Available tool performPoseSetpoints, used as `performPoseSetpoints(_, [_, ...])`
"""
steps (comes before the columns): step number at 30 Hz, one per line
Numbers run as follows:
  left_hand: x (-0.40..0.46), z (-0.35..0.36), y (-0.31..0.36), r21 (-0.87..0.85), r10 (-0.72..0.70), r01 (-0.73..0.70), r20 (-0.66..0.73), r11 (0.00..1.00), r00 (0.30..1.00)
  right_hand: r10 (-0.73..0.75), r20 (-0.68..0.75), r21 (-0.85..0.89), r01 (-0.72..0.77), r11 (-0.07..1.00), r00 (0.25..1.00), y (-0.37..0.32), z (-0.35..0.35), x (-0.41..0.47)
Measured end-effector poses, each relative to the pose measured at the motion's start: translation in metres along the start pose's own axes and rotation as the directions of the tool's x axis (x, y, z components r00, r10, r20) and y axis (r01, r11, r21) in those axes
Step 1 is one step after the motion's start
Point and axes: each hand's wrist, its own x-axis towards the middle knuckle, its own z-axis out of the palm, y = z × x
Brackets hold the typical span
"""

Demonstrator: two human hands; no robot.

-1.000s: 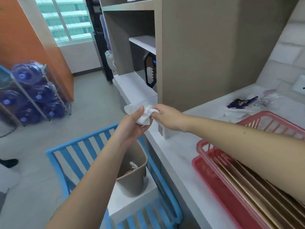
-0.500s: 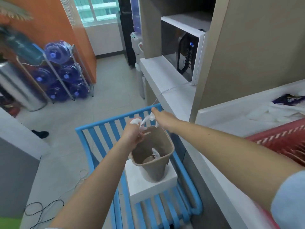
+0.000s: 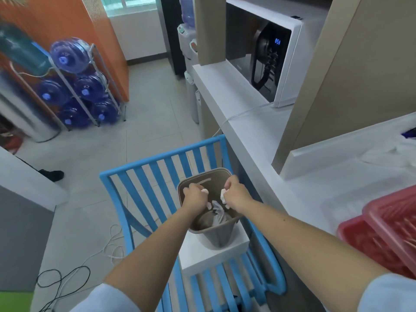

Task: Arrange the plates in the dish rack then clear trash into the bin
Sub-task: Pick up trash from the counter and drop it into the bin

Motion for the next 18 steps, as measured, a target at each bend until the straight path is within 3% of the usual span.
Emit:
performPoseSetpoints(5, [0.016, 0.008, -0.014, 0.18, 0.08, -0.074, -0.026, 0.981, 0.996, 0.032, 0.096, -0.056, -0.027, 0.998, 0.995, 0.01, 0.01, 0.015])
performPoseSetpoints(10, [0.02, 0.01, -0.022, 0.298, -0.022, -0.031, 0.173, 0.954, 0.985, 0.049, 0.207, -0.159, -0.016, 0.987, 0.977, 0.006, 0.005, 0.021])
performPoseSetpoints(13, [0.02, 0.009, -0.021, 0.315, 0.005, -0.072, 0.209, 0.946, 0.978, 0.043, 0.228, -0.18, -0.001, 0.984, 0.973, 0.002, 0.0, 0.022])
performPoseSetpoints(18, [0.016, -0.001, -0.003, 0.229, 0.091, -0.12, 0.131, 0.966, 0.987, -0.001, 0.317, -0.346, 0.117, 0.931, 0.949, -0.016, -0.032, 0.023])
